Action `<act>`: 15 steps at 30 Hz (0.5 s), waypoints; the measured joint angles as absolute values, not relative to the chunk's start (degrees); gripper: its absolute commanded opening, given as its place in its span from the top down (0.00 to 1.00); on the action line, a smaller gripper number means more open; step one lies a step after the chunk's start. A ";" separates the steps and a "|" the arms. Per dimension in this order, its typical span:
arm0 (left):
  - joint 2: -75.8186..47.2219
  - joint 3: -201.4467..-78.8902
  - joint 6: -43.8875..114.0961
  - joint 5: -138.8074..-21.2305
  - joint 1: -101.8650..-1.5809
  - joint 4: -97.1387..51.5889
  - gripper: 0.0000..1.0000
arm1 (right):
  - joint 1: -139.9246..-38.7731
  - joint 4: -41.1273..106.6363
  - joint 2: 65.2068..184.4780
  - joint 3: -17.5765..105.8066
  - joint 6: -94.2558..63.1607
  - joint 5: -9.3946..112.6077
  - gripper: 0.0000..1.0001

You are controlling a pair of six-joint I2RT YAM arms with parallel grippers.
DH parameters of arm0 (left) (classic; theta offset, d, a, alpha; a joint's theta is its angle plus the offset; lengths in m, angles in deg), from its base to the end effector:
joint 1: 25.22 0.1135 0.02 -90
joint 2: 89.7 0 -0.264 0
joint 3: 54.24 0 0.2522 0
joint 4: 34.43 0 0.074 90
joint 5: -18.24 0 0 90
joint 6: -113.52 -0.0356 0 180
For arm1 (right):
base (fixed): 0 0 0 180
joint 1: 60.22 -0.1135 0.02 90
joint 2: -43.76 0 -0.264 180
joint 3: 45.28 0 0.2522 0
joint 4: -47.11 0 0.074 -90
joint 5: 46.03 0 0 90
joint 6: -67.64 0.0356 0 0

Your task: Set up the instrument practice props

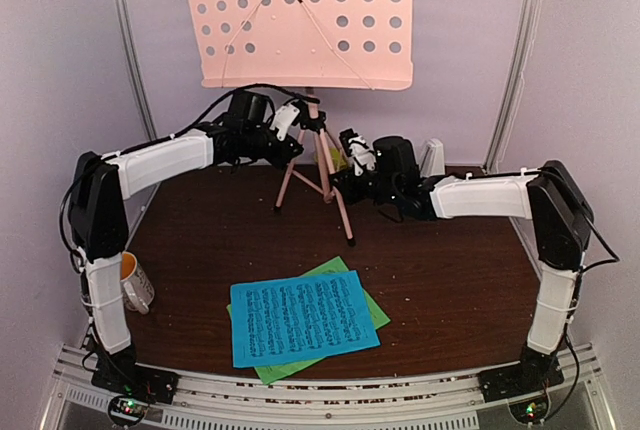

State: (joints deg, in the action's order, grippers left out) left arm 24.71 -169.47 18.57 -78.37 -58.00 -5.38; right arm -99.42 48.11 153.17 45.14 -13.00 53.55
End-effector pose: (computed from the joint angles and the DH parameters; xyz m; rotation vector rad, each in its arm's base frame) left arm 0.3994 -0.2620 0.3058 0.7424 1.9499 -0.4168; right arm 0.3450 0.2890 0.2467 -0.6150 1.8483 0.7295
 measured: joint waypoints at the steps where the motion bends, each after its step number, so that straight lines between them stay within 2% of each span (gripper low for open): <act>1: 25.06 -170.61 18.79 -77.82 -58.09 -3.92 1.00 | -99.51 48.05 153.17 45.14 -13.04 53.70 1.00; 8: 25.58 -173.91 22.25 -75.92 -58.48 3.36 1.00 | -99.29 47.41 152.73 44.95 -12.71 55.71 1.00; 15: 22.85 -170.26 25.96 -73.95 -60.58 2.68 1.00 | -98.88 46.78 149.71 42.02 -13.11 57.09 1.00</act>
